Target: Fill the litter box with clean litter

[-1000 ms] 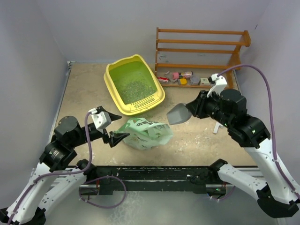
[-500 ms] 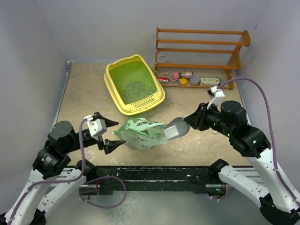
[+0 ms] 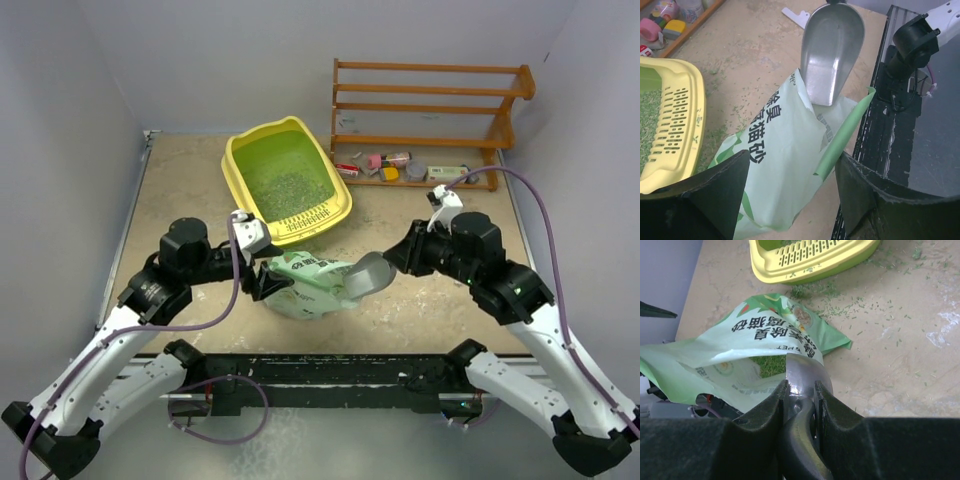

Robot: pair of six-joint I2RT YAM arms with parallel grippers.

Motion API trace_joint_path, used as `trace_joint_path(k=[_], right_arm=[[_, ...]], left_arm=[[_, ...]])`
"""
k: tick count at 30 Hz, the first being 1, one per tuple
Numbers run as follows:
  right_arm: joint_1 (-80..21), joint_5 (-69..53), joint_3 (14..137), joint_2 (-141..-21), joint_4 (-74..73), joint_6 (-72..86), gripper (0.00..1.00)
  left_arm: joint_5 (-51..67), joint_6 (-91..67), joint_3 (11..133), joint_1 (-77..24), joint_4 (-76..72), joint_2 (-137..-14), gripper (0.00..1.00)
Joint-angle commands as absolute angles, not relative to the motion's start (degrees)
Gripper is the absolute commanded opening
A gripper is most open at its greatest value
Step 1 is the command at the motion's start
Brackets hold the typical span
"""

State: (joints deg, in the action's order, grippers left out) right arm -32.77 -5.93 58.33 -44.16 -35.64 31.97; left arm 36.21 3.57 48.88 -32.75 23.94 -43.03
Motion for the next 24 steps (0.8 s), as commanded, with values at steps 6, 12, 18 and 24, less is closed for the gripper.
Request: trace_joint_path(k=[6, 12, 18, 24], right_arm=[[-32.8, -7.8, 56.7, -50.2, -22.3, 33.5, 0.0], [-33.4, -7.5, 54.9, -53.1, -17.5, 32.7, 0.0], [-34.7, -6.6, 54.7, -56.5, -13.6, 32.1, 0.0], [-37.3, -5.9, 55.7, -59.9, -12.9, 31.8, 0.0]], left_arm=[[40.4, -1.3, 44.1, -32.5, 11.4, -43.3, 0.32], [37.6, -2.8, 42.9, -32.5, 8.1, -42.9, 0.0], [31.4, -6.2, 39.8, -32.5, 0.6, -39.0, 0.0], [43.4, -5.3, 42.0, -32.4, 2.0, -45.6, 0.26]])
